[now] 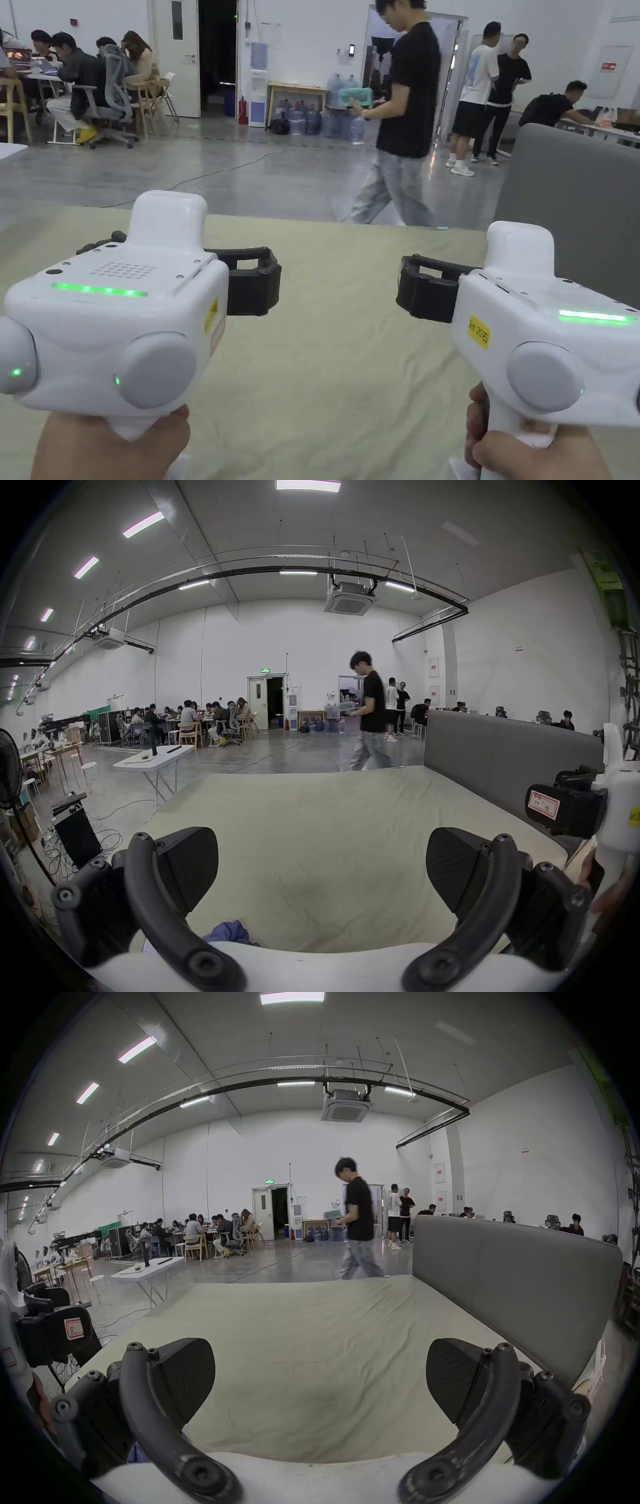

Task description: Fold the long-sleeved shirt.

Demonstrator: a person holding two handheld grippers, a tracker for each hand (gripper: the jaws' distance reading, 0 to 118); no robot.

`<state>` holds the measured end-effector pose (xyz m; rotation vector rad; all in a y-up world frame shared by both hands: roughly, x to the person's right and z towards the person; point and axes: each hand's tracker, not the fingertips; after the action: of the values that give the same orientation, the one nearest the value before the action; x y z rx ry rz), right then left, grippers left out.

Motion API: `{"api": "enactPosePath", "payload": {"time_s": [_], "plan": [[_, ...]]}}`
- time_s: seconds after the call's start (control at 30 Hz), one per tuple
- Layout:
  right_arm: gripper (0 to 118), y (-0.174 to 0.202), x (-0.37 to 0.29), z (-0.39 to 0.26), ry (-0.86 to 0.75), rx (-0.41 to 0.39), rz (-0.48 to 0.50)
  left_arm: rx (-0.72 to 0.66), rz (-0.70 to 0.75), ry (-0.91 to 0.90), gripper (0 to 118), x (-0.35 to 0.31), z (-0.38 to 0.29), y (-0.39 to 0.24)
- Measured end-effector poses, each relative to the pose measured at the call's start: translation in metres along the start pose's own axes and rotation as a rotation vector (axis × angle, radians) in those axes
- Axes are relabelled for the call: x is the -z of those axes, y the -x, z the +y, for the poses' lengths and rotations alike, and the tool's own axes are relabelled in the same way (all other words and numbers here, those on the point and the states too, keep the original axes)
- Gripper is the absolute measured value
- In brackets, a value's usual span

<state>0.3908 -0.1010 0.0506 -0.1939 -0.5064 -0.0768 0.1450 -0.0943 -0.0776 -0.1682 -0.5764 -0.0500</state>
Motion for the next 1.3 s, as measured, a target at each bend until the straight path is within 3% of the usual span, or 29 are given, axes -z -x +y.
{"api": "enactPosePath", "payload": {"time_s": [1.3], "plan": [[118, -0.001, -0.0024, -0.0001, 0.008, 0.022, 0.01, 0.001, -0.022, 0.007, 118, -0.0042, -0.001, -0.0006]]}}
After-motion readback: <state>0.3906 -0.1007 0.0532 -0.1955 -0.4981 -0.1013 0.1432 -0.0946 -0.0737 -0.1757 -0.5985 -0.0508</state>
